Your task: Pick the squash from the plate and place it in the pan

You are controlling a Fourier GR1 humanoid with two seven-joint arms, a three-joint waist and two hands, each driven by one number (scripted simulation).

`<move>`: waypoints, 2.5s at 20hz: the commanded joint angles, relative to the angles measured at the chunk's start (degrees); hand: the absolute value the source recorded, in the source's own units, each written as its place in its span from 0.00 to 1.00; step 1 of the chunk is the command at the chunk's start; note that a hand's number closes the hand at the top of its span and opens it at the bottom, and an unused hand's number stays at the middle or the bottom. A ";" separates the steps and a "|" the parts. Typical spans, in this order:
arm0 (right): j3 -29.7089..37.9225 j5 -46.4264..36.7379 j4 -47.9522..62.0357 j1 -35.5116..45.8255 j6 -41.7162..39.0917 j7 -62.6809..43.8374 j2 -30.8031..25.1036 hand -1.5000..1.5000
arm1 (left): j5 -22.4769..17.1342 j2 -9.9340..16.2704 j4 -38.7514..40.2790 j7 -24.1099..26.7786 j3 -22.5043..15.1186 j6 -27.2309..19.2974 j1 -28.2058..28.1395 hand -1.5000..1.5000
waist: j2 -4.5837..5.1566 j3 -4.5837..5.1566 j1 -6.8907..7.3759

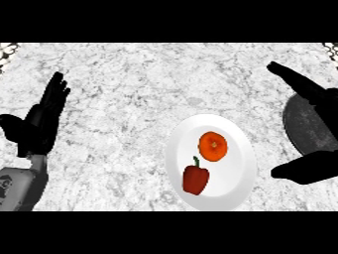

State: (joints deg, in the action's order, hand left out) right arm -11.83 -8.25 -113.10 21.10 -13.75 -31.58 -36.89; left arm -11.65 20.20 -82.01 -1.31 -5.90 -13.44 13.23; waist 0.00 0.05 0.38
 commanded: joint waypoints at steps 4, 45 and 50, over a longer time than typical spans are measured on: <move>-6.69 -4.03 2.55 1.29 -0.92 0.04 9.95 0.00 | 0.44 0.76 -0.19 -3.12 2.67 2.16 2.20 0.50 | 0.03 -0.05 -0.03; -8.72 -29.81 19.38 1.05 -19.54 -4.89 23.70 0.00 | 7.55 -6.48 -0.96 -1.70 9.04 8.58 -0.97 0.50 | -0.03 -0.04 -0.41; -8.65 -33.15 25.32 2.06 -19.84 -4.03 27.08 0.00 | 8.79 -7.44 -3.43 -4.46 8.78 8.14 -0.50 0.50 | -0.03 -0.05 -0.24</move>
State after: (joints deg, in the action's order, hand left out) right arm -20.84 -39.58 -88.67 22.90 -31.37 -34.39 -11.30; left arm -3.28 13.39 -83.69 -4.93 2.99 -5.90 14.09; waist 0.01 0.00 0.09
